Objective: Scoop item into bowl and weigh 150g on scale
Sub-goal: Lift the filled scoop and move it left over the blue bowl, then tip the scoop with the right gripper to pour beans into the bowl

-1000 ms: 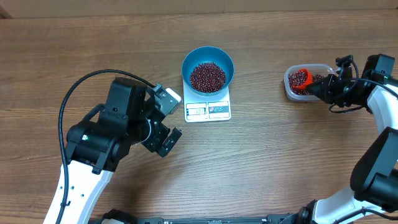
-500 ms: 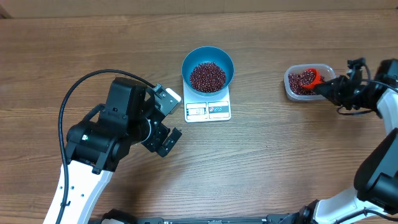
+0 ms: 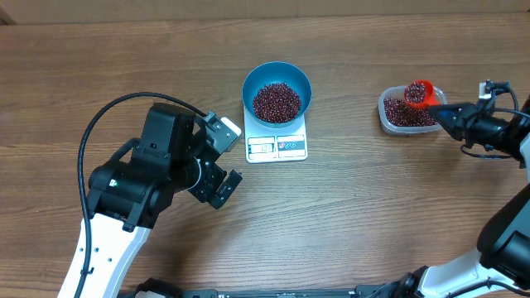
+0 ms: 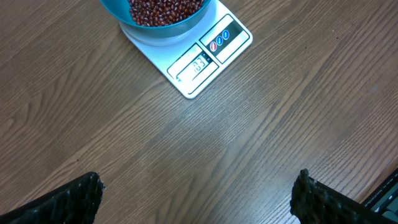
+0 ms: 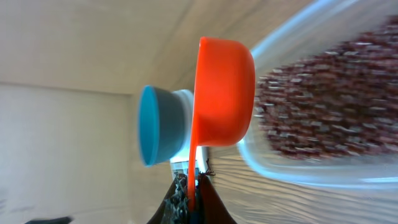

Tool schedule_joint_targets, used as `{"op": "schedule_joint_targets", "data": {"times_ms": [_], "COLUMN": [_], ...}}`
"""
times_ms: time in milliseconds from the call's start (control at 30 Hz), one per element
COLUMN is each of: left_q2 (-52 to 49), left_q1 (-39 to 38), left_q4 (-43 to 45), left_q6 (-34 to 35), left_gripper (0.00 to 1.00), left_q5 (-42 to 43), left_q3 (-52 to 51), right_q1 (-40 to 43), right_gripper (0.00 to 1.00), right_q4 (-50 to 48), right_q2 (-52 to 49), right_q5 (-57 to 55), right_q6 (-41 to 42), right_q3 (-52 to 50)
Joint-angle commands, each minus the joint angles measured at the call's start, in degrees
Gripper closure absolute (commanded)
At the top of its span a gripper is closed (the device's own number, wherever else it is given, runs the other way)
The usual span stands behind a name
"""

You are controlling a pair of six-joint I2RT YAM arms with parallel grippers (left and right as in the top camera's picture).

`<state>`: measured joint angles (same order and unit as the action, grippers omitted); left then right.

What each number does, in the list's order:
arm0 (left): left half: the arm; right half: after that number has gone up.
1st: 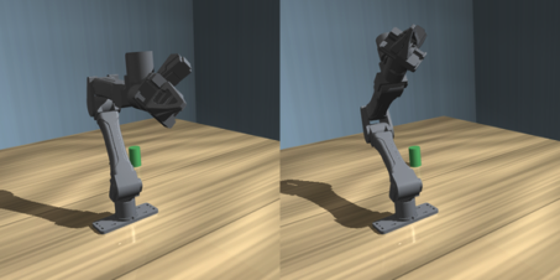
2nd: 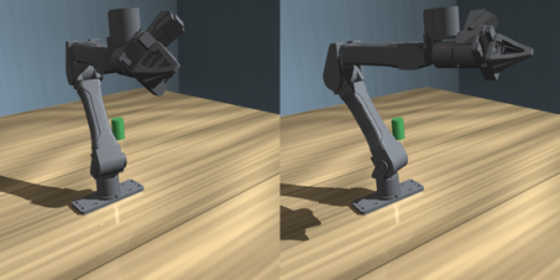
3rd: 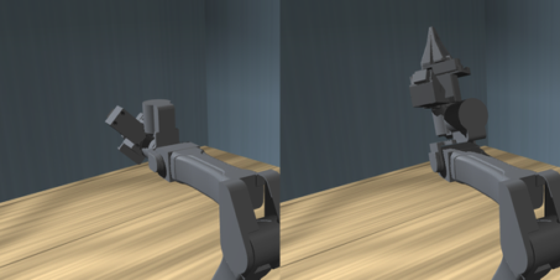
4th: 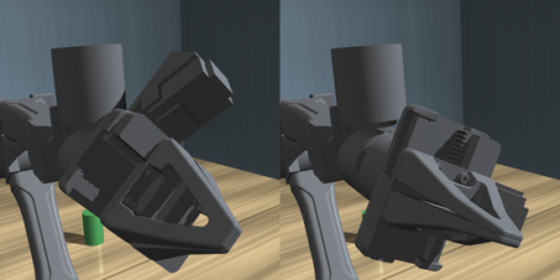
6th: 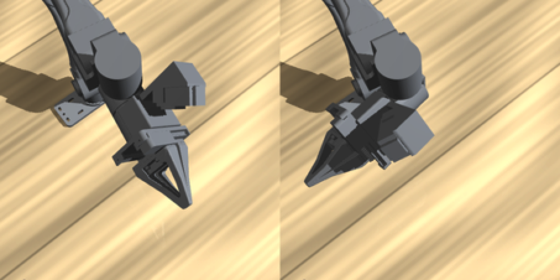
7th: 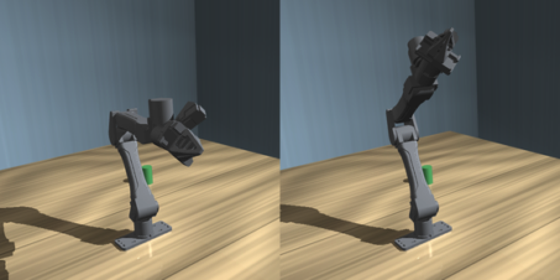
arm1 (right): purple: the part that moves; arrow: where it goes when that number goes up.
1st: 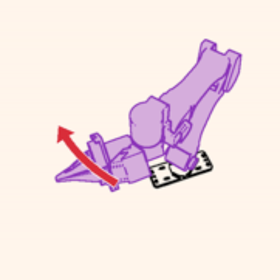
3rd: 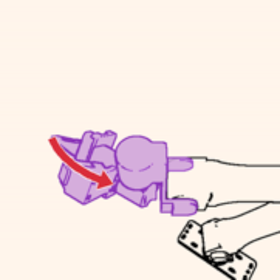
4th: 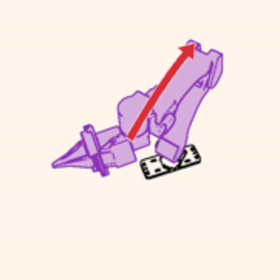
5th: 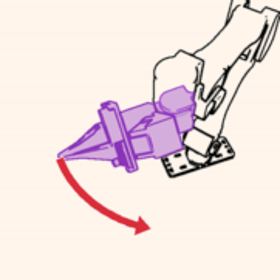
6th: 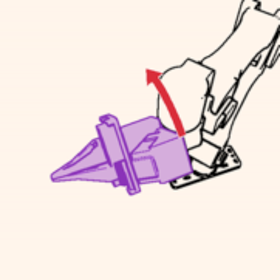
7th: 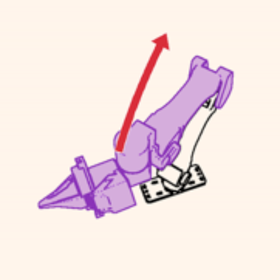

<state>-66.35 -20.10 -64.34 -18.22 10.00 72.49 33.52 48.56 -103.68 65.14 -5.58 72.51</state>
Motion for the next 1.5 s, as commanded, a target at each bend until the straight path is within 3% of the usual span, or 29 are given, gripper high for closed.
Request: {"op": "schedule_joint_targets", "data": {"times_ms": [0,400,567,733,833,1100,1467], "left_q2": [-0.02,-0.02,-0.02,-0.02,-0.02,-0.02,-0.02], "left_q1": [0.22,0.22,0.22,0.22,0.22,0.22,0.22], "left_q4": [0.07,0.07,0.07,0.07,0.07,0.07,0.07], "left_q6": [-1.07,-1.07,-1.07,-1.07,-1.07,-1.07,-1.07], "left_gripper": [0.0,0.0,0.0,0.0,0.0,0.0,0.0], "left_q5": [-0.33,-0.33,-0.31,-0.31,-0.33,-0.33,-0.33], "left_q3": [1.16,1.16,1.16,1.16,1.16,1.16,1.16], "right_q1": [-2.16,-20.24,-28.83,-33.88,-37.07,-41.83,-41.92], "right_gripper": [0.96,0.96,0.96,0.96,0.96,0.96,0.96], "right_q4": [-0.24,-2.71,-12.92,-19.91,-22.67,-25.88,-29.0], "right_q2": [-0.55,-0.55,-0.55,-0.55,-0.55,-0.55,-0.55], "right_q5": [8.07,9.22,9.07,4.59,-4.28,-17.27,-20.79], "right_q6": [-0.26,0.81,8.74,10.47,7.1,-15.15,-17.25], "right_q3": [-0.15,-0.13,-0.13,-0.13,-0.13,-0.13,-0.13]}}
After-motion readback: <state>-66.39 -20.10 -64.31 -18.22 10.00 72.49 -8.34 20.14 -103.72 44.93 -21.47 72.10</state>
